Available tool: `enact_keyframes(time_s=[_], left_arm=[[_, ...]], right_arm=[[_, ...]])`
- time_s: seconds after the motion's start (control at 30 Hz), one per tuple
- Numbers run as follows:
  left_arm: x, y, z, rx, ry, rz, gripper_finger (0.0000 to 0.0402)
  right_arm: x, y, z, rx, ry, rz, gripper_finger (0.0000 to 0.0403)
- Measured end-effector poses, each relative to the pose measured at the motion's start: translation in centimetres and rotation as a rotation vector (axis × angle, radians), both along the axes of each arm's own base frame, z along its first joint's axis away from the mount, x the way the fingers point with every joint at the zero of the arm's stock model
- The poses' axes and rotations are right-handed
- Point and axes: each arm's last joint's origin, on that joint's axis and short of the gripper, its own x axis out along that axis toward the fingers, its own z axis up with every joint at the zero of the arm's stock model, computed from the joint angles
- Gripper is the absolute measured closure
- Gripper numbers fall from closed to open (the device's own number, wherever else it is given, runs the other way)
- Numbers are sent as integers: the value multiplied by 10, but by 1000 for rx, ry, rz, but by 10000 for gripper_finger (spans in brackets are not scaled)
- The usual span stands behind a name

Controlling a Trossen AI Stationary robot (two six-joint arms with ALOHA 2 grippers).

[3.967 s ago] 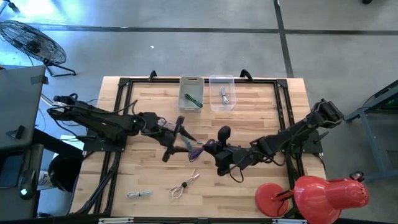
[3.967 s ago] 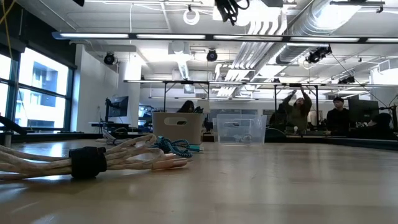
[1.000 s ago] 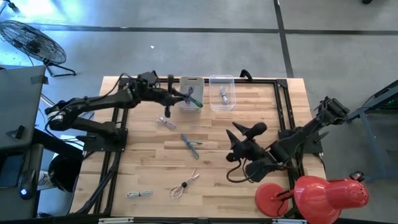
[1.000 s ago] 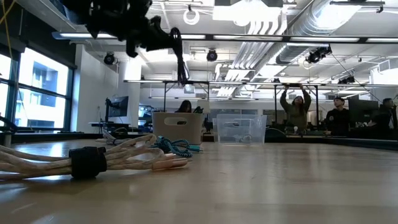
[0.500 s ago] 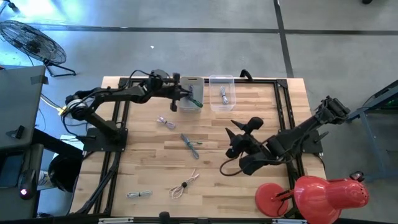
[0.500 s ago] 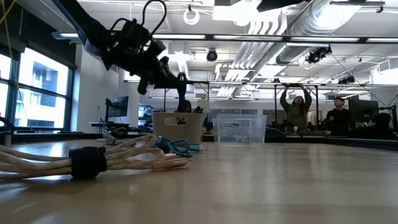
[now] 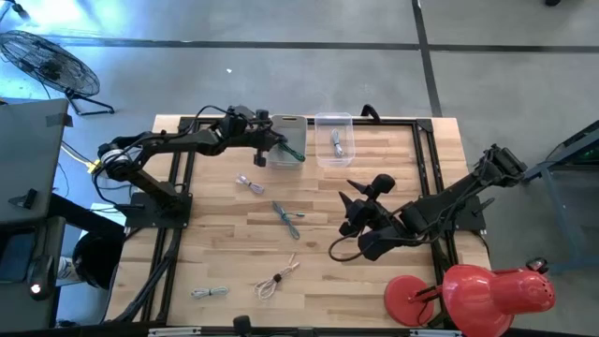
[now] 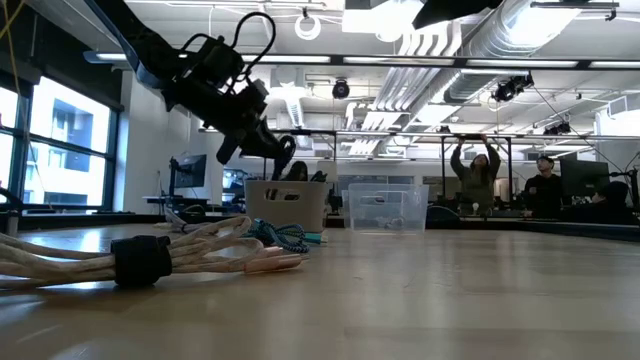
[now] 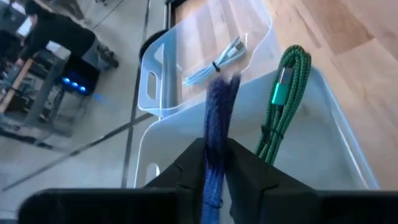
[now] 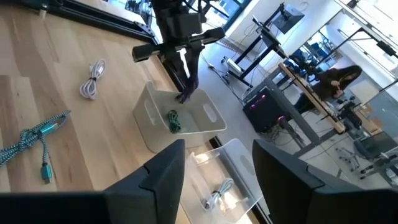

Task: Pick & Place USB Port
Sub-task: Put the violet and black charger cable into the gray bin, then put the purple charger cable into the transparent bin

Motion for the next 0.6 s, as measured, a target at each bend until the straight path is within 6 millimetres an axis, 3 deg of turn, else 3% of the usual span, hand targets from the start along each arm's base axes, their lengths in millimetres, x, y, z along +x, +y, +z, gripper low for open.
enact_keyframes(time_s=[0.4, 0.6], left_arm=[[1, -1, 2, -98, -56, -16, 297], [-5, -13, 27, -214, -192, -180, 295]], right_arm=[[0, 0, -1, 43, 1, 15, 224], [-1, 0, -3, 67, 25, 33, 235]])
